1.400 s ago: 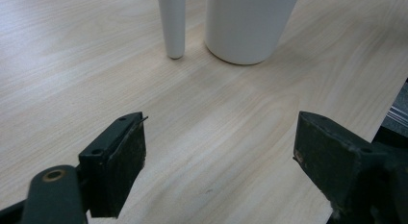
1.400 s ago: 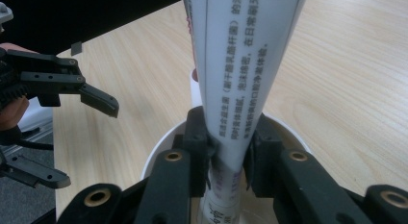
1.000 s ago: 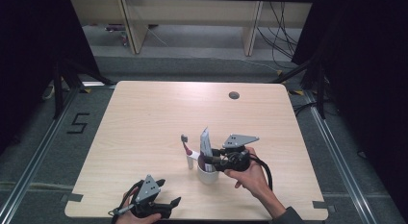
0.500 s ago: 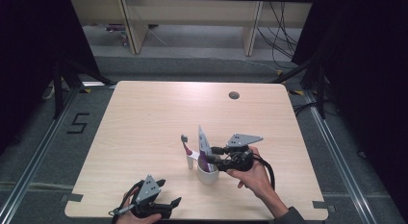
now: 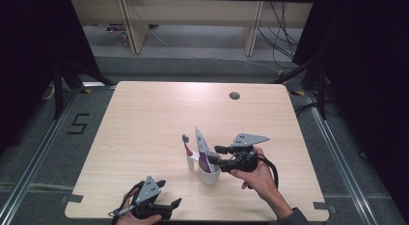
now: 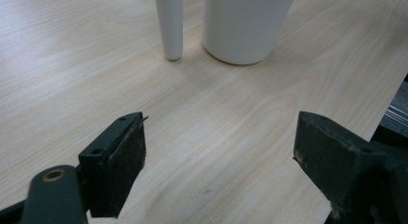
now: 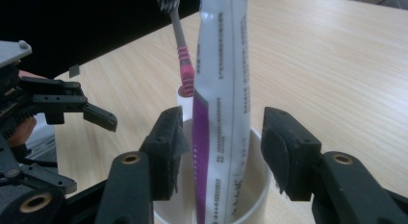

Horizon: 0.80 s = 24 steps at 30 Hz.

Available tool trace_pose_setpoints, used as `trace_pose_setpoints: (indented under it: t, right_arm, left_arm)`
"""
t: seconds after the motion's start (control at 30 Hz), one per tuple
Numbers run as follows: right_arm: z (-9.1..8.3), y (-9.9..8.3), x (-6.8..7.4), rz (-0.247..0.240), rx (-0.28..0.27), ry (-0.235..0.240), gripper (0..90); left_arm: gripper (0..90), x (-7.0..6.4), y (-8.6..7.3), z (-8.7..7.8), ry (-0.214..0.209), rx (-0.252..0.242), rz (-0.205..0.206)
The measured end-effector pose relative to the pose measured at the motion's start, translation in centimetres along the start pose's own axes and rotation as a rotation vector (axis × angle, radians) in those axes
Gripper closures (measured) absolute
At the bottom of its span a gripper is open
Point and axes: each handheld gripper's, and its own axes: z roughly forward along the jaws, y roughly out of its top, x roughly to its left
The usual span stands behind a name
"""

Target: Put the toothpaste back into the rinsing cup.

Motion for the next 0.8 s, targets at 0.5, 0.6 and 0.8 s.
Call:
trace_pose_setpoints:
  t: [0.5, 0.6, 0.8]
  right_arm:
    - [-3.6, -1.3, -2.2, 0.078, -0.024, -0.078, 43.1]
    - [-4.0, -1.7, -2.4, 0.094, -0.025, -0.095, 40.9]
    - [-4.7, -2.4, -3.1, 0.115, -0.029, -0.112, 36.8]
  left_arm:
    - [18.3, 0.0, 0.0, 0.0, 0.007, 0.011, 0.006]
    - [18.3, 0.1, 0.0, -0.1, 0.009, 0.016, 0.006]
    - [18.3, 0.2, 0.0, 0.0, 0.007, 0.016, 0.003]
